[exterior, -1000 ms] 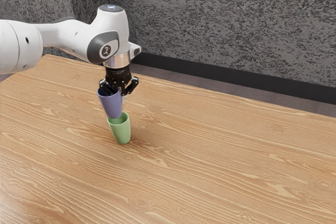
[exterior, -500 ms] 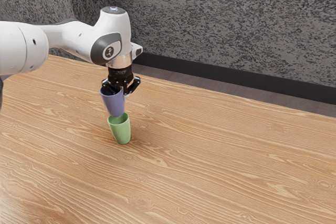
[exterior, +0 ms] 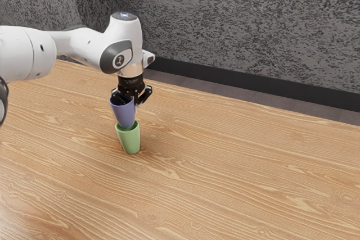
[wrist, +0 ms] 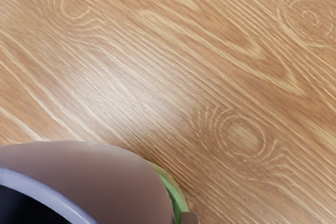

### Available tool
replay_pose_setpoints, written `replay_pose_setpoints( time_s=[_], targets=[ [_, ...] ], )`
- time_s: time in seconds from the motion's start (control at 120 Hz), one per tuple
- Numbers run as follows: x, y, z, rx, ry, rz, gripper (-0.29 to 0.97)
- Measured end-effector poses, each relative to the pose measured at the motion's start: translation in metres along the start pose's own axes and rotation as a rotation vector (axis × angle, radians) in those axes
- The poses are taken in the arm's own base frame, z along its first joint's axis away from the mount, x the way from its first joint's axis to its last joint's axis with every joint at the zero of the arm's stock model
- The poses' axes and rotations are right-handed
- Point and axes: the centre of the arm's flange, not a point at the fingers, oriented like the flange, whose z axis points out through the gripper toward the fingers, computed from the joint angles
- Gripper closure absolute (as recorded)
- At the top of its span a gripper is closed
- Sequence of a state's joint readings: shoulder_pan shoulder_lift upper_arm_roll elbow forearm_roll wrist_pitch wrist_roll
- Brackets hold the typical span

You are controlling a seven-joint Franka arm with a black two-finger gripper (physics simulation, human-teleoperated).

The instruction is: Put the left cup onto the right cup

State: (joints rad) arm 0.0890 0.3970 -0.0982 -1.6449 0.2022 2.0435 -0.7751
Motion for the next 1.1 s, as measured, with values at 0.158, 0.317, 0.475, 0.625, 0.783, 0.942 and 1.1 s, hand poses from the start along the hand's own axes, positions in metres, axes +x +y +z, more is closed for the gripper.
replay_pose_setpoints(
  time_s=[0.158,0.317,0.475,0.625,0.783,0.942,1.1],
  targets=[
    [0.0,0.001,0.001,-0.002,0.002,0.002,0.78],
    [0.001,0.001,0.001,-0.003,0.003,0.002,0.78],
    [0.0,0.003,0.002,-0.006,0.005,0.003,0.78],
    [0.0,0.005,0.008,-0.009,0.002,0.004,0.78],
    [-0.002,0.01,0.013,-0.014,-0.001,0.008,0.78],
    [-0.002,0.013,0.016,-0.021,0.003,0.006,0.78],
    [-0.002,0.014,0.018,-0.025,0.004,0.003,0.78]
  ],
)
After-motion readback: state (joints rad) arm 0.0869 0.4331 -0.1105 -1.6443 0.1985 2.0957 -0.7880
